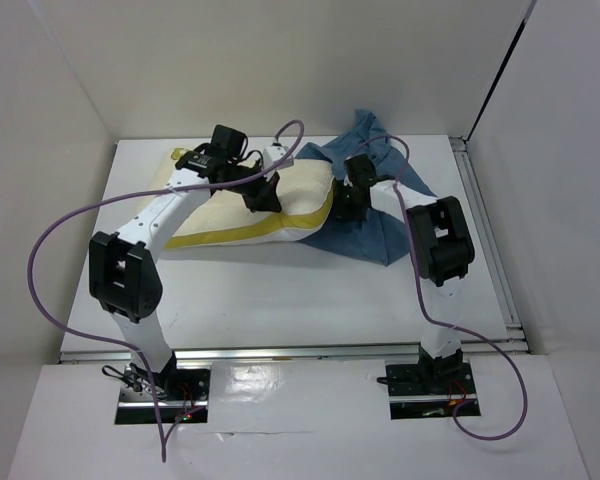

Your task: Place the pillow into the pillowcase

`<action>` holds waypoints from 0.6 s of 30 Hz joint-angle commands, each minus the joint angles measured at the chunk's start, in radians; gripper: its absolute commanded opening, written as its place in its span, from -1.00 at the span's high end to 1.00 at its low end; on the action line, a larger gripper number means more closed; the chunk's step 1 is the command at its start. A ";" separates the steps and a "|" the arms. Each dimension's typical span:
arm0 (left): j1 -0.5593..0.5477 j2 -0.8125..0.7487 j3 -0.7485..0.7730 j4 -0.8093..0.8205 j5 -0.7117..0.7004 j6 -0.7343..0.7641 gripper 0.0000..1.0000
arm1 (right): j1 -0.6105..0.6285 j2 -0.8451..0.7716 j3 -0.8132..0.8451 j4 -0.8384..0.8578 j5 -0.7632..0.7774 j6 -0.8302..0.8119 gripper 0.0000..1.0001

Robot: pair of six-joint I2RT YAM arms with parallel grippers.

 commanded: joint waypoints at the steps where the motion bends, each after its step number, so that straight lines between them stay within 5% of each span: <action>1: 0.008 0.005 0.042 0.050 0.055 0.009 1.00 | -0.001 -0.118 0.037 -0.098 -0.055 -0.035 1.00; 18: 0.008 0.046 0.030 0.124 0.073 -0.052 1.00 | 0.074 -0.374 -0.076 -0.345 -0.302 -0.251 1.00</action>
